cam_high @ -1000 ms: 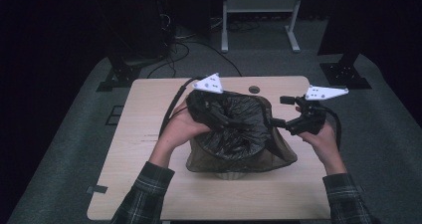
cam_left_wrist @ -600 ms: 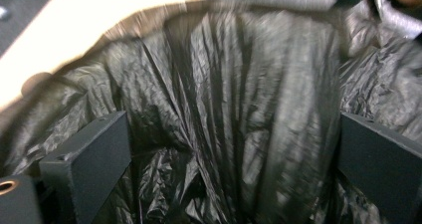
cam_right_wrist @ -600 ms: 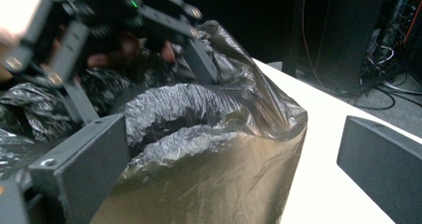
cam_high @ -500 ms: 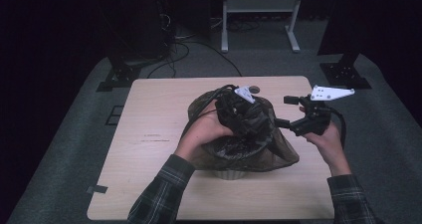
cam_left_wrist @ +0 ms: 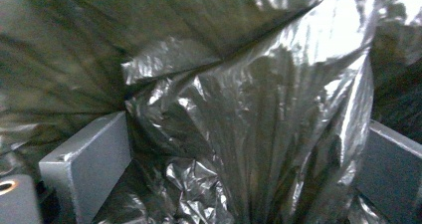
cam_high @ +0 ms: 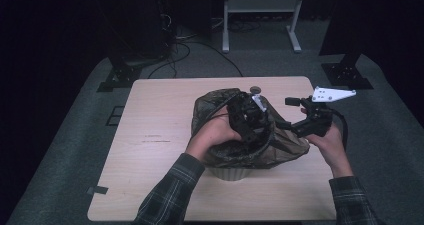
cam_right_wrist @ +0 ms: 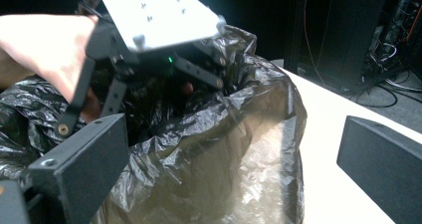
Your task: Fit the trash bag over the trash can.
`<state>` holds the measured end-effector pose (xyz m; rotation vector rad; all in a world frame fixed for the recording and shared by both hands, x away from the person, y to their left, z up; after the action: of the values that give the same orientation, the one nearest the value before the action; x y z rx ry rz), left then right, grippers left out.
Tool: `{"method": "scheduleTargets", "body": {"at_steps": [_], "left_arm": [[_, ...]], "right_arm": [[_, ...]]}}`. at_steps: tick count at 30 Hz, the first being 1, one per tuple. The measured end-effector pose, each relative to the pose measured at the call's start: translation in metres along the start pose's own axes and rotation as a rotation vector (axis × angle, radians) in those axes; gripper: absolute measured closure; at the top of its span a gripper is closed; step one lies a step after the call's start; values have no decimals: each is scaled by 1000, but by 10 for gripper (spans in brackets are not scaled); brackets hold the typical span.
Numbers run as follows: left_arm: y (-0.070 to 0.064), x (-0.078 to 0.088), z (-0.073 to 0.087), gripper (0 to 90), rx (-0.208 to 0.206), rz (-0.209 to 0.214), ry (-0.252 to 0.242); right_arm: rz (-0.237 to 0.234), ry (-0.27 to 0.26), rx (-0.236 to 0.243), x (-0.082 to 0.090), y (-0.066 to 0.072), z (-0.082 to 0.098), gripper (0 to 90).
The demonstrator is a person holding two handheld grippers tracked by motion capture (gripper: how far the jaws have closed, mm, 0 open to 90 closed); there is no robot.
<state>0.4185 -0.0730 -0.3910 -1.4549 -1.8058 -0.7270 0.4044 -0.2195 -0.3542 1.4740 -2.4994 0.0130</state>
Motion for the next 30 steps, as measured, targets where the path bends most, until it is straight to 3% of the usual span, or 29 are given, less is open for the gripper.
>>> {"method": "scheduleTargets", "body": {"at_steps": [6,11,17,19,25,30], "left_arm": [[4,49,0,15,22,-49,-115],[16,80,14,15,66,-87,-118],[21,74,33,15,84,-105,14],[23,67,37,15,75,-118,62],[21,54,40,23,35,-149,143],[21,62,34,20,45,-138,73]], "right_arm": [[6,-7,4,4,0,-1,0],[6,-10,3,5,0,-1,0],[0,-6,1,0,1,0,0],[-1,-5,0,-1,2,0,0],[-1,2,2,-1,2,1,0],[3,-2,2,2,1,1,0]]}}
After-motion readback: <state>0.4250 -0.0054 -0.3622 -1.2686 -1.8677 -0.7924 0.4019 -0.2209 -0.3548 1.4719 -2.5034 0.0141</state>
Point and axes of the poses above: each handheld gripper's, and its own axes: x roughly backward along the jaws, z roughly out of its underside, y roughly to its left, the point moved 7 cm from there along -x, roughly forward along the jaws, and after that the axes turned 5 degrees about -y, right-handed, at the moved point
